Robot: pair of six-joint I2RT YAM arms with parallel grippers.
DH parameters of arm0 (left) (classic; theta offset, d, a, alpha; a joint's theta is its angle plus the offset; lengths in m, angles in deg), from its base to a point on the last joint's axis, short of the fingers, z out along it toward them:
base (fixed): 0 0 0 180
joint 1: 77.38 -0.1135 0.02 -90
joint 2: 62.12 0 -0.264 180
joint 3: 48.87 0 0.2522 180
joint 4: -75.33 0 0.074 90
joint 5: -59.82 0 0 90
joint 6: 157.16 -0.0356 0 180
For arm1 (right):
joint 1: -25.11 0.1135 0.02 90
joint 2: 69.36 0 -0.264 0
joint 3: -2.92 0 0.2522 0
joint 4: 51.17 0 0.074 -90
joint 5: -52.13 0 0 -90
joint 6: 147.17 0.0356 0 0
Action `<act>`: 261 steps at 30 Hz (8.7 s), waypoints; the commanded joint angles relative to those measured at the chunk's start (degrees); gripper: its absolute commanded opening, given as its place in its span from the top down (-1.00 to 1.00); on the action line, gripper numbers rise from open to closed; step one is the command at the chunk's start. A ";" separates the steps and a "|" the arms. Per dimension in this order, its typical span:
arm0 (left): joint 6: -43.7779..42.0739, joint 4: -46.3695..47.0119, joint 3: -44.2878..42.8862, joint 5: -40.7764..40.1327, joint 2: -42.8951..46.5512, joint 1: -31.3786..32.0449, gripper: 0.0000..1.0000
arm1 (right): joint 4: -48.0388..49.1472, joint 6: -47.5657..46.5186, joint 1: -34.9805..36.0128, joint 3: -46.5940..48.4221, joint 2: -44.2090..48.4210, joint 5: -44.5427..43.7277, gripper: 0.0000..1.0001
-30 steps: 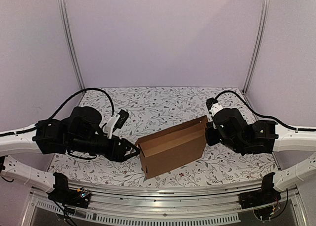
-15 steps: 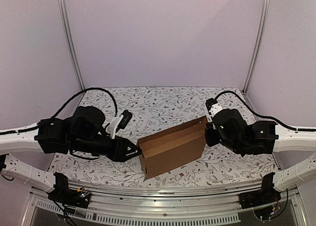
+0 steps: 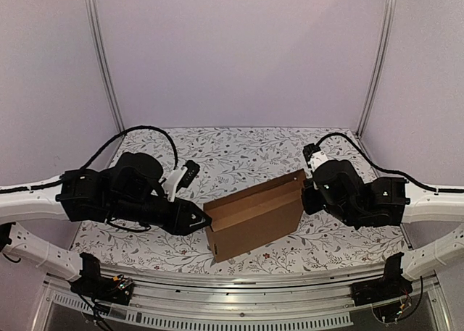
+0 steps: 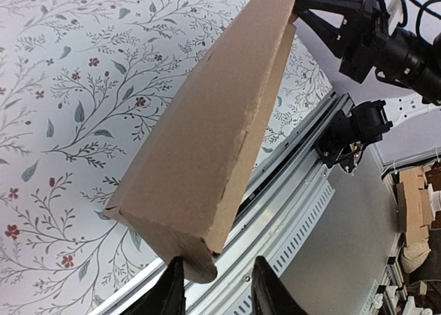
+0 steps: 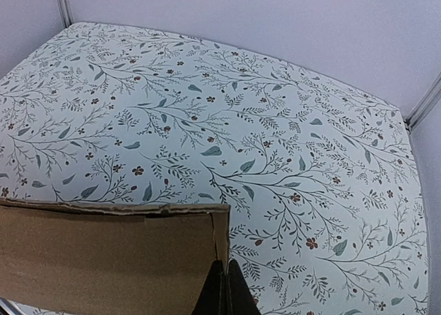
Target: Fold the paper box
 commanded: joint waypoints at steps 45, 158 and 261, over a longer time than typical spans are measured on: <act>5.48 -9.30 -7.77 -4.54 -6.35 0.93 0.95 | 3.13 8.41 15.18 -4.17 -1.11 -18.91 1.00; 32.81 -28.65 -21.36 -24.86 -29.69 17.61 1.00 | -8.08 24.94 31.20 -3.77 -6.68 -30.26 1.00; 39.74 -48.58 -22.68 -39.92 -27.84 23.25 1.00 | -14.06 25.05 31.25 -1.13 1.87 -27.94 -0.01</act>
